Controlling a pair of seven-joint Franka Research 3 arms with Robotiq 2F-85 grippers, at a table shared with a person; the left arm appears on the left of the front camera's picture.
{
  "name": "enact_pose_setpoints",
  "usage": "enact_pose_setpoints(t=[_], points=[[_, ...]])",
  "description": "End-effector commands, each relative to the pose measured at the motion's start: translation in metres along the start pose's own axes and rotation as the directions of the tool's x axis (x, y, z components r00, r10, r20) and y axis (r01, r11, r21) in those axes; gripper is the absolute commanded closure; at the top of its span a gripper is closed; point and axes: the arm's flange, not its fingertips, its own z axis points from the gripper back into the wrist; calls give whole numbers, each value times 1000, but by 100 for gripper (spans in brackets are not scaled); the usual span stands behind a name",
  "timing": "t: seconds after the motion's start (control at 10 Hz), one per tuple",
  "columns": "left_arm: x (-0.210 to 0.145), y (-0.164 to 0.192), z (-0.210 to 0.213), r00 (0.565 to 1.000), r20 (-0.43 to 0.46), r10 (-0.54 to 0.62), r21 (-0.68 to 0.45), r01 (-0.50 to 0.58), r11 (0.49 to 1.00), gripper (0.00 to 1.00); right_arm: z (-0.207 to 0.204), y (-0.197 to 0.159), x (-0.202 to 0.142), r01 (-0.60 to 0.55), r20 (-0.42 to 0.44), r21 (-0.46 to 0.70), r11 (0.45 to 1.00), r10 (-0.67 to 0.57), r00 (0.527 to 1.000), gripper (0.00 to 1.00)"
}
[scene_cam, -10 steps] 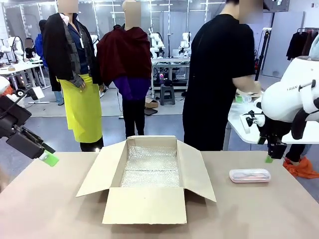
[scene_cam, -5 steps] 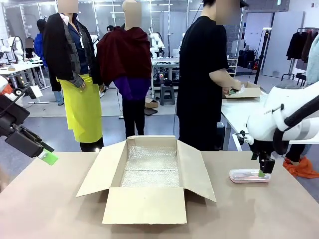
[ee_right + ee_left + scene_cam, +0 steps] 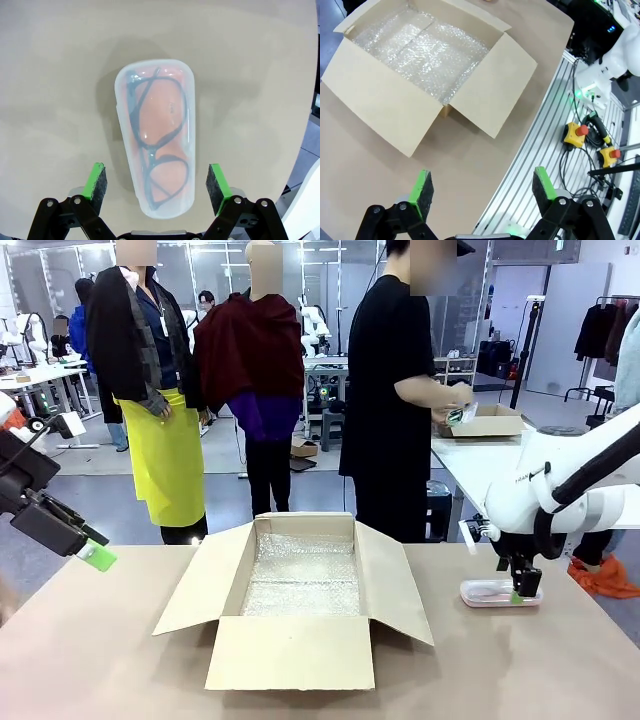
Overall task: Pack the glasses set securely to prepare it for shipping.
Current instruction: Place the Glasses case inside the Package Box.
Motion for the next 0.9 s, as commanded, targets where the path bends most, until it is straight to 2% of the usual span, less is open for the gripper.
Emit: enact_pose_setpoints(t=[0.0, 0.3, 0.4, 0.8], points=[[2, 1, 1, 1000, 15, -20, -10, 20, 1000, 0, -12, -11, -3, -44, 32, 5, 999, 44, 999, 0], [2, 1, 1, 1000, 15, -20, -10, 20, 1000, 0, -17, -24, -7, -39, 69, 62, 997, 34, 997, 0], [2, 1, 1, 1000, 15, -20, -10, 20, 1000, 0, -18, -26, -7, -28, 66, 73, 997, 23, 998, 5], [2, 1, 1, 1000, 15, -20, -10, 20, 1000, 0, -23, -27, -6, -22, 62, 82, 996, 17, 998, 42]])
